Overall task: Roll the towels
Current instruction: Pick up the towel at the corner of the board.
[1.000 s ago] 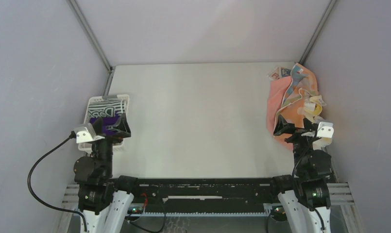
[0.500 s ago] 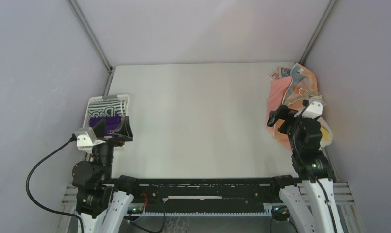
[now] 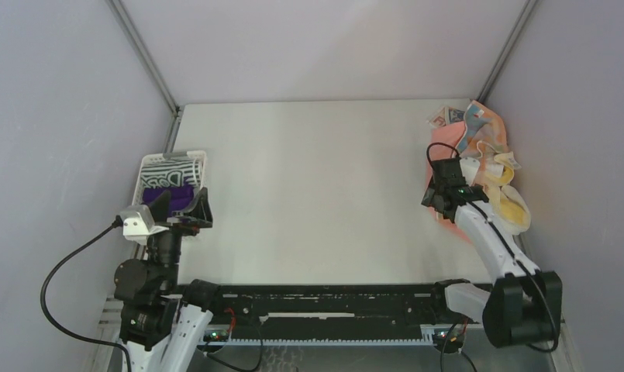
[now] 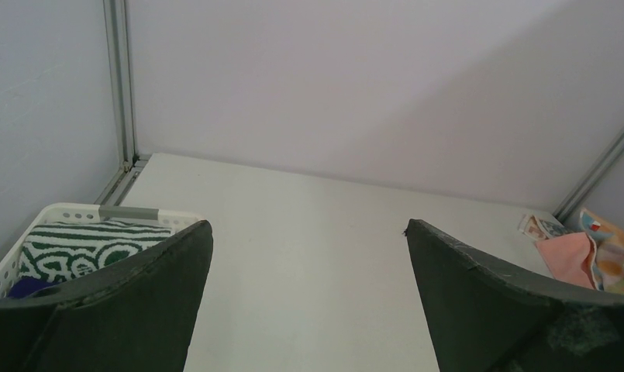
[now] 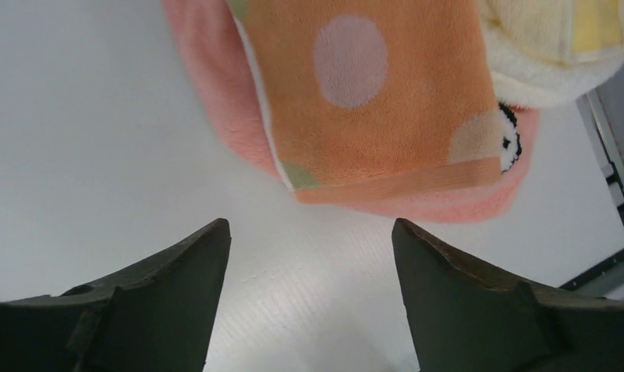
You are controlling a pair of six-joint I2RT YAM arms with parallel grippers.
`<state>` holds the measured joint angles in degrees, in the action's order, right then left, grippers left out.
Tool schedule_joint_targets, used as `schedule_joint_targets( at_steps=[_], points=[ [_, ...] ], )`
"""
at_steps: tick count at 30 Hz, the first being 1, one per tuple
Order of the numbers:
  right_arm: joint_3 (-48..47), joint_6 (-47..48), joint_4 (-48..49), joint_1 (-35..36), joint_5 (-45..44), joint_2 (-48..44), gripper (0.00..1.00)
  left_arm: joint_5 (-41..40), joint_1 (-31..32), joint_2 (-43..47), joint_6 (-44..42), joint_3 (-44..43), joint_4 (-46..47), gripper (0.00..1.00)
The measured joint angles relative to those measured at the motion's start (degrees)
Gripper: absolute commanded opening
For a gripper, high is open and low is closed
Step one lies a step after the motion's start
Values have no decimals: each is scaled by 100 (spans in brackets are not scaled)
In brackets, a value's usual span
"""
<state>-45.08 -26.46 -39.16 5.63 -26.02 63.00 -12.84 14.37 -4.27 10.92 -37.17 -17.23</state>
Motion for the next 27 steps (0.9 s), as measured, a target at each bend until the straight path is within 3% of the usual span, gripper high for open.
schedule_joint_targets(
  at_steps=[8,18,23,27],
  points=[
    [-2,127,358,-52,-264,1419,54,0,63,17,-4,0,-2,100],
    [-481,330,815,-313,-260,2562,47,0,68,26,-7,0,-2,100],
    [-501,354,879,-577,-256,2855,36,0,90,31,-9,0,-2,100],
    [-501,356,896,-734,-243,2857,15,0,107,31,-11,0,-2,100]
  ],
)
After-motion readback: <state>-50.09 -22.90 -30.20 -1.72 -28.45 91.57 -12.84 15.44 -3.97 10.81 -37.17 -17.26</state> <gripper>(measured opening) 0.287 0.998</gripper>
